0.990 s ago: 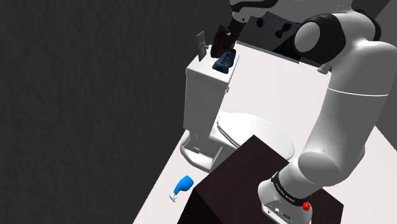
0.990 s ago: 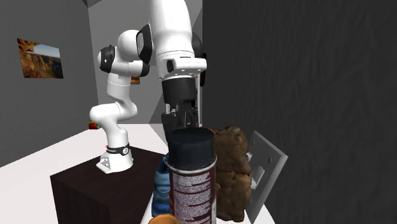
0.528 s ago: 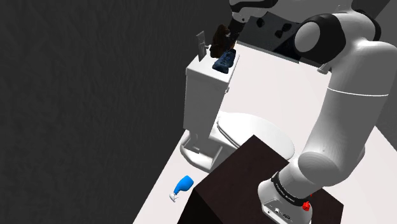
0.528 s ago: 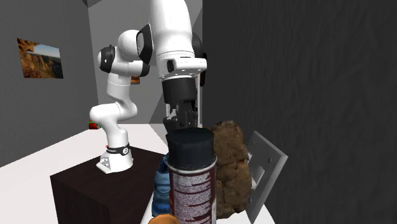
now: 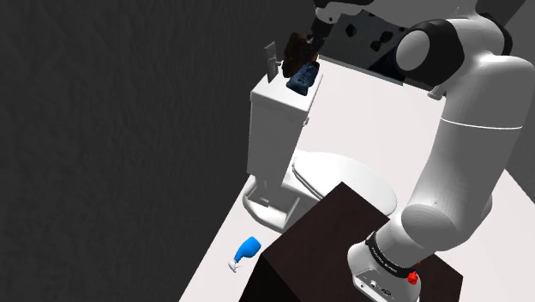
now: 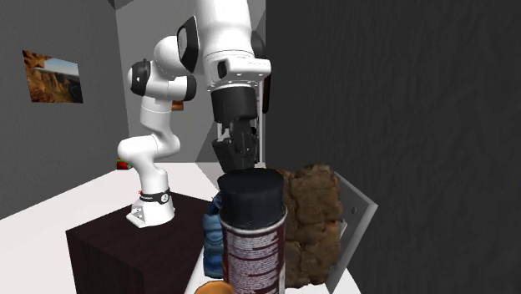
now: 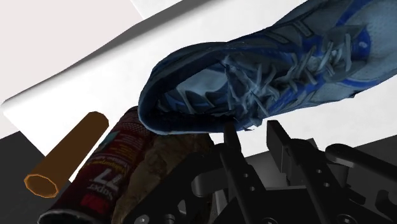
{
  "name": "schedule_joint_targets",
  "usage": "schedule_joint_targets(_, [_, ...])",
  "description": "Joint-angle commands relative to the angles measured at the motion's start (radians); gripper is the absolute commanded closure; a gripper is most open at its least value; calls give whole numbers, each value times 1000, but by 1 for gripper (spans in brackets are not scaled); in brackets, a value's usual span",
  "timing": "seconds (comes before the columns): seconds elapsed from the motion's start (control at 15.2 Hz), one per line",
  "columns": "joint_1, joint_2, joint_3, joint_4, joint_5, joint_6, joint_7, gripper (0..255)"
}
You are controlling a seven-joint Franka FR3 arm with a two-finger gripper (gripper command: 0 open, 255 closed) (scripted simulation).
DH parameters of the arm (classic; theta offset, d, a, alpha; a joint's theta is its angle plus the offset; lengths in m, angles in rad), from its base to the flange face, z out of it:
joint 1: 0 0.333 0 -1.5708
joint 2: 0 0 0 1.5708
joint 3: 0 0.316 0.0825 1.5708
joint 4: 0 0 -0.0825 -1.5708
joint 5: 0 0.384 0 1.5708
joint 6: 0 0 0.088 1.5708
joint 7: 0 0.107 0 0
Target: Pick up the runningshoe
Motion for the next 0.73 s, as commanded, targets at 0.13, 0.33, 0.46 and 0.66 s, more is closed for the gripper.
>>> schedule_joint_targets(0.13, [-6,8,0,71,1,-61,4,255])
schedule_joint_targets(0.33, [-13,20,-1,130,4,-108,6,255])
schedule_joint_targets(0.46, [-18,31,0,174,6,-141,7,255])
schedule_joint_targets(0.66, [-22,38,0,201,8,-161,8,255])
